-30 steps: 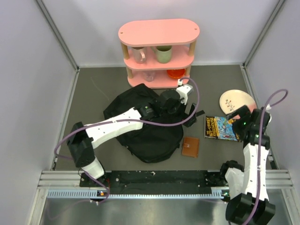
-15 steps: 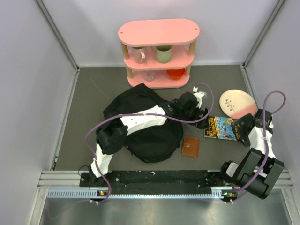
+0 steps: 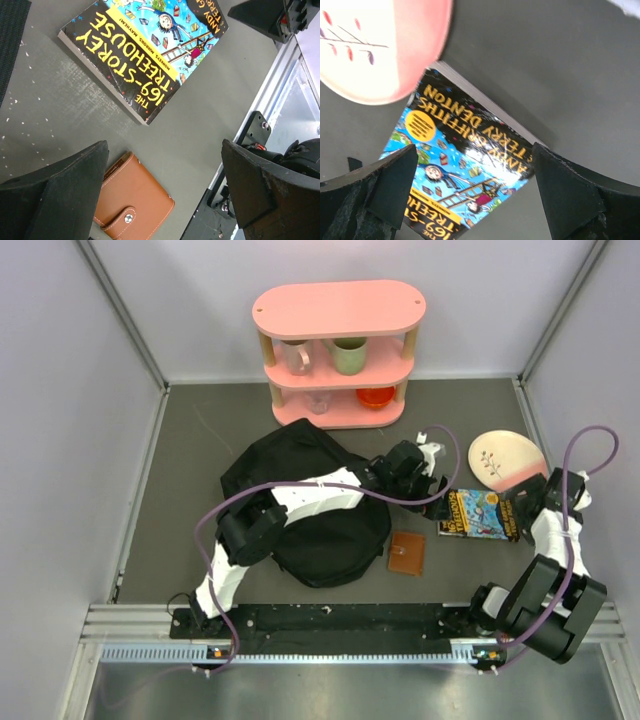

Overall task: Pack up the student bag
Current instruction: Pick up the book from the center of the board.

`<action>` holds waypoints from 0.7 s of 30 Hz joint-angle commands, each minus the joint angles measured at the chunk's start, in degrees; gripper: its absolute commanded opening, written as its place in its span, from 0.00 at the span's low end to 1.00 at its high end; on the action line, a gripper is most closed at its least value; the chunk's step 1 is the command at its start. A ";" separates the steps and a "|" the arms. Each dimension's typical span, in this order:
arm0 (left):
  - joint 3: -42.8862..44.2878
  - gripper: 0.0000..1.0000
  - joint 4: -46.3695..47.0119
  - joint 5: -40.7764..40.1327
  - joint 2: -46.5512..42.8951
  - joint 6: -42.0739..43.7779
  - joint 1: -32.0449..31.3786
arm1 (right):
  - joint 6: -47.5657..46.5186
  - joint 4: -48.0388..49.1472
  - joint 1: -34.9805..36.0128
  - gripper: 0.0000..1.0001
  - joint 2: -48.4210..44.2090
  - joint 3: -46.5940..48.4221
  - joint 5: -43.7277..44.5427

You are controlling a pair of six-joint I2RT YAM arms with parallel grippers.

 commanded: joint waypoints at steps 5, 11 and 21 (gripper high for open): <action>5.32 0.99 1.02 1.42 1.81 0.55 0.25 | -2.05 11.20 -0.35 0.95 -6.78 -1.47 3.58; 6.55 0.99 1.36 1.69 3.13 -1.03 0.69 | -1.79 10.42 -0.35 0.95 6.03 1.59 -1.33; 6.47 0.99 1.72 0.02 4.97 -2.88 2.09 | 0.14 13.57 -0.09 0.92 10.89 -1.12 -15.20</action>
